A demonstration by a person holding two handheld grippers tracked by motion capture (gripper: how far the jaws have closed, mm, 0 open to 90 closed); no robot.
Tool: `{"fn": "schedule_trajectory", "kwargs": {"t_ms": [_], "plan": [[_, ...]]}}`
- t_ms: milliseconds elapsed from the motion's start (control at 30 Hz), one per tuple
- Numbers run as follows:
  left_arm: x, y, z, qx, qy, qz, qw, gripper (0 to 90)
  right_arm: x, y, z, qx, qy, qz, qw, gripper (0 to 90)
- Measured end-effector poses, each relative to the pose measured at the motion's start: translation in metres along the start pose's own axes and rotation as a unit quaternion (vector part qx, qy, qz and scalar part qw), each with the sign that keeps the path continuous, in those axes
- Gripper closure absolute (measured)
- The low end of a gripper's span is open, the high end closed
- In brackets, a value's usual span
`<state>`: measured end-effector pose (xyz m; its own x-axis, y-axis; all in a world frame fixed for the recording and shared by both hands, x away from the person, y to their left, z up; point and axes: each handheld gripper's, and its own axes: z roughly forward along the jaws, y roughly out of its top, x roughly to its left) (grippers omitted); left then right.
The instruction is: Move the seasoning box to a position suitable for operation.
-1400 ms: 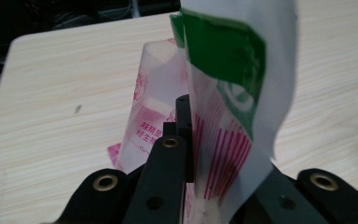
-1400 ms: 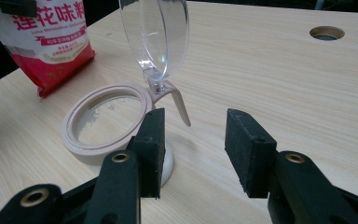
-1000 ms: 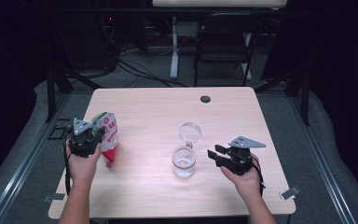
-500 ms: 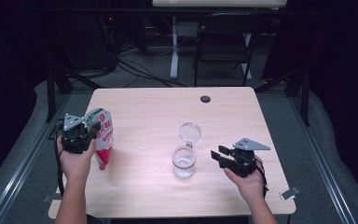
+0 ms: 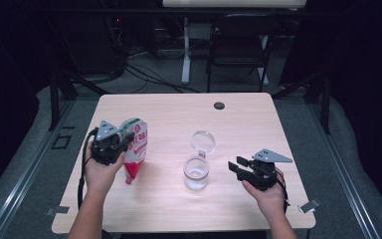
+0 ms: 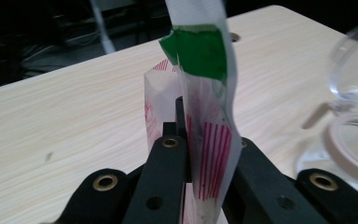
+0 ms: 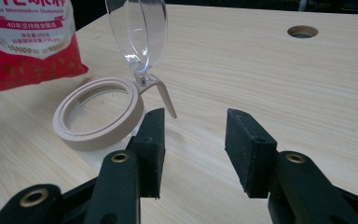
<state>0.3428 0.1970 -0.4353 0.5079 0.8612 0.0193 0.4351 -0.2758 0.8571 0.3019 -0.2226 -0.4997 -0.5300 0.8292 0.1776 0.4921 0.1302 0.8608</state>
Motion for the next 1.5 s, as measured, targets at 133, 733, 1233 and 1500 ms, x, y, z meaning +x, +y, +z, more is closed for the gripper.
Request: {"fn": "schedule_trajectory", "kwargs": {"t_ms": [133, 733, 1233, 1500], "plan": [[-0.015, 0.002, 0.007, 0.005, -0.035, 0.015, 0.9993, 90.0, -0.001, -0.001, -0.002, -0.001, 0.000, 0.001, 1.0000, 57.8], [-0.043, 0.005, 0.009, 0.012, -0.143, 0.068, 0.9872, 90.0, 0.005, 0.003, -0.002, -0.005, 0.019, -0.017, 0.9997, 58.0], [-0.046, -0.013, -0.002, 0.031, -0.191, 0.099, 0.9760, 90.0, 0.050, 0.030, 0.010, -0.014, 0.092, -0.092, 0.9914, 61.8], [-0.056, -0.026, -0.003, 0.036, -0.195, 0.097, 0.9753, 90.0, 0.073, 0.040, 0.027, -0.001, 0.138, -0.125, 0.9826, 65.5]]}}
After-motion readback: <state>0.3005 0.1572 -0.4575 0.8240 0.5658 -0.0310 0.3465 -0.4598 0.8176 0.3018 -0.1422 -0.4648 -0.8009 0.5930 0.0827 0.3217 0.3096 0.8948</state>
